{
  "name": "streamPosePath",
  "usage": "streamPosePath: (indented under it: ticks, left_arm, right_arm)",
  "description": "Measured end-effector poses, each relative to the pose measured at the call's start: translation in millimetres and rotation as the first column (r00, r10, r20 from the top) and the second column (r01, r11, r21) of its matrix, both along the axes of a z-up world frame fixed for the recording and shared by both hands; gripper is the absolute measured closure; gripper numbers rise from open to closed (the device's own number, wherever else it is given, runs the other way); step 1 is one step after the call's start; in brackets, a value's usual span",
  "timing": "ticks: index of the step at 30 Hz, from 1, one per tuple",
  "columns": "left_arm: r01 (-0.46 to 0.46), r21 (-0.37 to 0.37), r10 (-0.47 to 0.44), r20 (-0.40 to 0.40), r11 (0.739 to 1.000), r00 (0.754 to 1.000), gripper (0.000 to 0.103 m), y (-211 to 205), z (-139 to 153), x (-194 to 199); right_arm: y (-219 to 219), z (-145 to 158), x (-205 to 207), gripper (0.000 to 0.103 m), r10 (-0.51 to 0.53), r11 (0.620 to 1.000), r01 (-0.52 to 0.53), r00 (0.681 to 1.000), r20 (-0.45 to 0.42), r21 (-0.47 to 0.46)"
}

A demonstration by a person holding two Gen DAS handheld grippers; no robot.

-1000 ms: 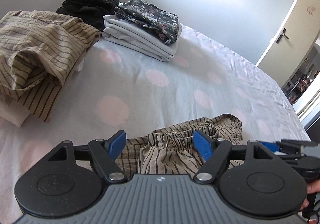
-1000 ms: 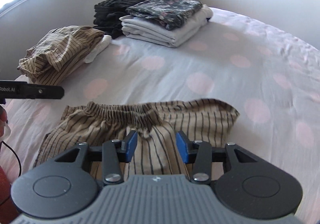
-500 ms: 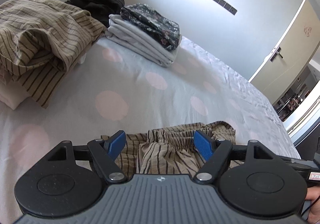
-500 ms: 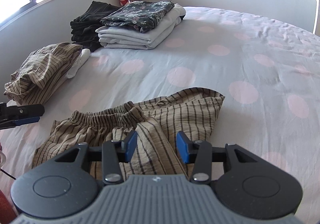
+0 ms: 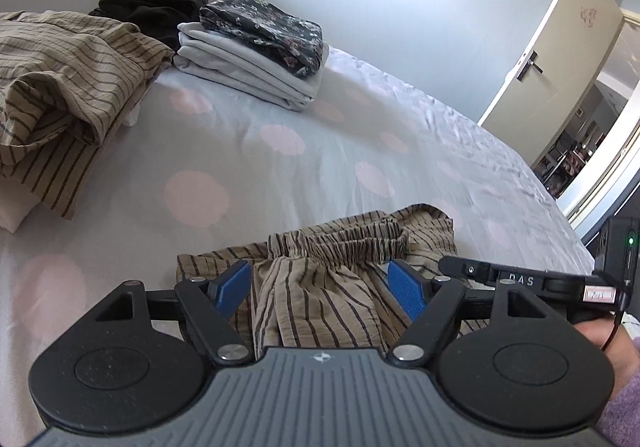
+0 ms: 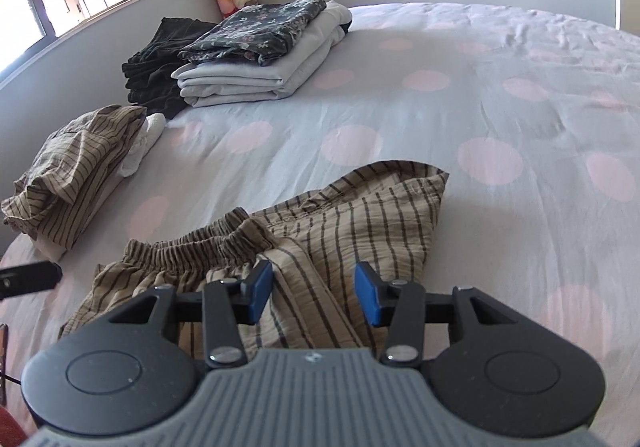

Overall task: Fold clothes
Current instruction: 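Pull both open tools back from the folded pants, then pinch the folded pants with both tools to straighten them, then open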

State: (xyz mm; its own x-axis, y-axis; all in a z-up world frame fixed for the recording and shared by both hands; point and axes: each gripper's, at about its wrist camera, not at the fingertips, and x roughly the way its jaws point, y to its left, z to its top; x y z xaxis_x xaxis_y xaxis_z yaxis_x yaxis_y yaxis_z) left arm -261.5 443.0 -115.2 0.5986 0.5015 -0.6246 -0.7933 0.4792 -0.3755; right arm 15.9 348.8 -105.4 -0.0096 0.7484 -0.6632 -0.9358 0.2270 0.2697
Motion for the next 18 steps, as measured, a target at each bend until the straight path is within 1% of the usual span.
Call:
streamPosePath:
  ticks: [2,4,6,7,9,11,12,13,14,15,16,17,18]
  left_arm:
    - [0.007,-0.003,-0.007,-0.012,1.000,1.000,0.014,-1.1,-1.8,2.2]
    - [0.013,-0.009,-0.013,-0.030,1.000,0.999,0.014,-1.0,-4.8,5.1]
    - [-0.006,-0.018,0.005,-0.059,1.000,0.998,0.014,1.4,-10.5,6.8]
    - [-0.017,-0.028,0.015,-0.070,0.999,0.997,0.014,3.3,-13.8,7.1]
    - [-0.042,-0.067,0.038,-0.066,0.997,0.997,0.016,9.2,-22.2,4.6]
    - [-0.068,-0.102,0.063,-0.052,0.992,0.997,0.023,15.6,-29.9,1.1]
    - [-0.080,-0.115,0.074,-0.052,0.990,0.996,0.032,18.8,-33.2,0.1]
    - [-0.092,-0.127,0.085,-0.055,0.988,0.995,0.049,22.2,-36.7,-0.5]
    - [-0.100,-0.135,0.093,-0.061,0.986,0.994,0.059,24.9,-39.7,-0.4]
    - [-0.104,-0.140,0.096,-0.067,0.985,0.993,0.075,26.5,-41.8,0.0]
    - [-0.108,-0.145,0.098,-0.073,0.983,0.993,0.084,28.1,-43.8,0.5]
    - [-0.111,-0.142,0.101,-0.078,0.984,0.992,0.087,29.0,-44.5,0.9]
    - [-0.115,-0.131,0.103,-0.090,0.985,0.991,0.093,29.4,-43.7,1.9]
  right_arm:
    - [0.2,1.3,0.5,0.051,0.013,1.000,-0.013,1.000,0.003,0.011]
    - [-1.1,0.2,3.8,0.050,0.013,1.000,-0.013,1.000,0.002,0.020]
    - [-2.5,-4.5,10.7,0.050,-0.004,1.000,0.004,1.000,-0.018,0.018]
    - [-2.8,-7.6,14.7,0.050,-0.014,1.000,0.015,0.999,-0.037,0.015]
    - [-2.7,-12.2,20.6,0.051,-0.023,1.000,0.024,0.994,-0.107,0.015]
    - [-2.2,-15.3,23.7,0.051,-0.020,0.999,0.024,0.985,-0.173,0.021]
    - [-0.3,-15.5,20.7,0.051,-0.003,1.000,0.008,0.985,-0.175,0.026]
    - [1.5,-15.7,17.7,0.056,0.014,1.000,-0.008,0.984,-0.177,0.030]
    - [3.7,-16.3,14.6,0.076,0.027,0.999,-0.022,0.984,-0.173,0.031]
    - [6.8,-18.3,12.0,0.088,0.032,0.999,-0.028,0.987,-0.158,0.022]
    - [9.1,-20.7,10.7,0.098,0.030,0.999,-0.027,0.989,-0.147,0.022]
    - [9.9,-21.4,11.0,0.098,0.021,0.999,-0.017,0.990,-0.142,0.035]
    - [10.4,-20.7,12.2,0.099,0.011,0.999,-0.004,0.991,-0.133,0.053]
